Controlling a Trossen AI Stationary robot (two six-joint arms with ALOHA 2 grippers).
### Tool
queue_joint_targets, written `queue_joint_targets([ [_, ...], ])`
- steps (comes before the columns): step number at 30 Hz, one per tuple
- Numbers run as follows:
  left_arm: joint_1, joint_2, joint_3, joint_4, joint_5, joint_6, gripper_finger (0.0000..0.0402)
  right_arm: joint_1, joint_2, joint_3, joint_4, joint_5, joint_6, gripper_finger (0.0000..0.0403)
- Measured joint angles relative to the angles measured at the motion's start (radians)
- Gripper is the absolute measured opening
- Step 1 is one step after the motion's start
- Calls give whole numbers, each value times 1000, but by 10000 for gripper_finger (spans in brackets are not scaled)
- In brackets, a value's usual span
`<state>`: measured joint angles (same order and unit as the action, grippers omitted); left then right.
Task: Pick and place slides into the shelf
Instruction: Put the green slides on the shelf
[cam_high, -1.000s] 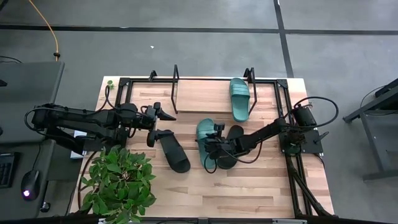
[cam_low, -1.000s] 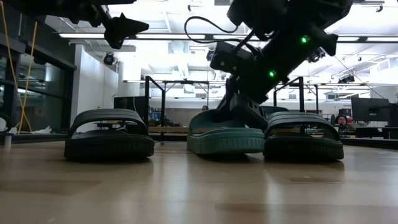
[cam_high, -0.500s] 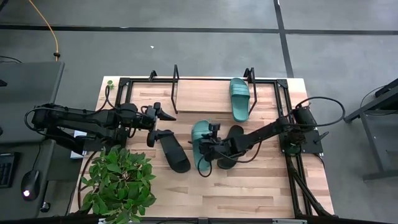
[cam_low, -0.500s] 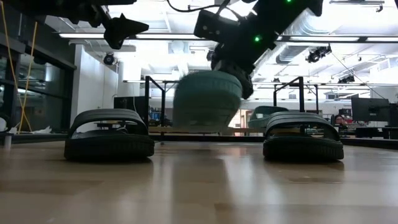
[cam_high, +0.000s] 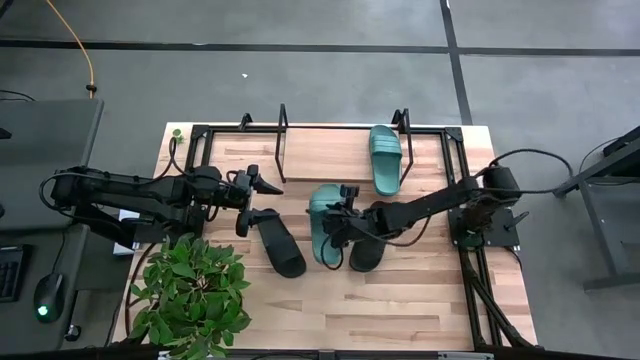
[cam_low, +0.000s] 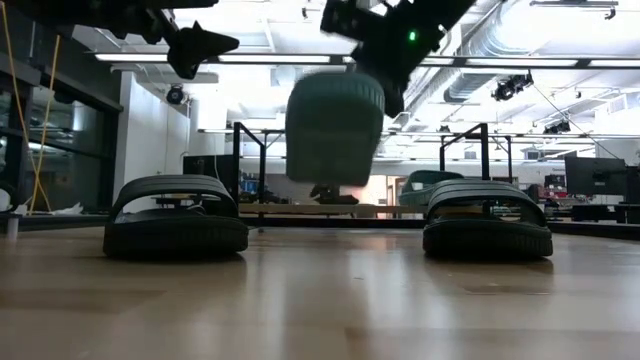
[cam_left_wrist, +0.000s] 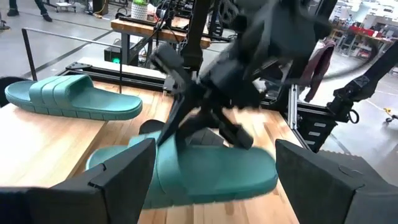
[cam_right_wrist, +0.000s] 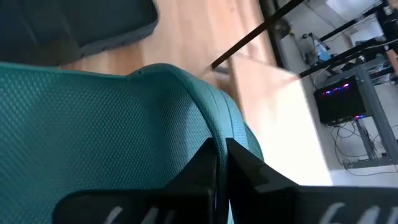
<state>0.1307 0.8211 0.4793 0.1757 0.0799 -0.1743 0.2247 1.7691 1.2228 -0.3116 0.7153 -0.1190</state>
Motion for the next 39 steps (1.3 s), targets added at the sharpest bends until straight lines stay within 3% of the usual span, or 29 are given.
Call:
queue_joint_targets([
  [6,0,0,0,0,-6,53,312,-31,-83,0,13,-22,-66,2],
  [10,1,-14,0,0,-21,89,312,-82,-124,-11,62,-107,-123,2],
  [16,1,-65,0,-1,-39,105,312,-208,-221,-157,296,-269,-196,2],
  [23,1,-124,0,-22,-64,152,312,-306,-314,-307,333,-195,-226,2],
  [28,1,-139,0,-23,-73,176,312,-378,-322,-336,361,-170,-258,2],
  [39,1,-138,0,-56,-73,170,312,-511,-317,-336,406,-387,-328,2],
])
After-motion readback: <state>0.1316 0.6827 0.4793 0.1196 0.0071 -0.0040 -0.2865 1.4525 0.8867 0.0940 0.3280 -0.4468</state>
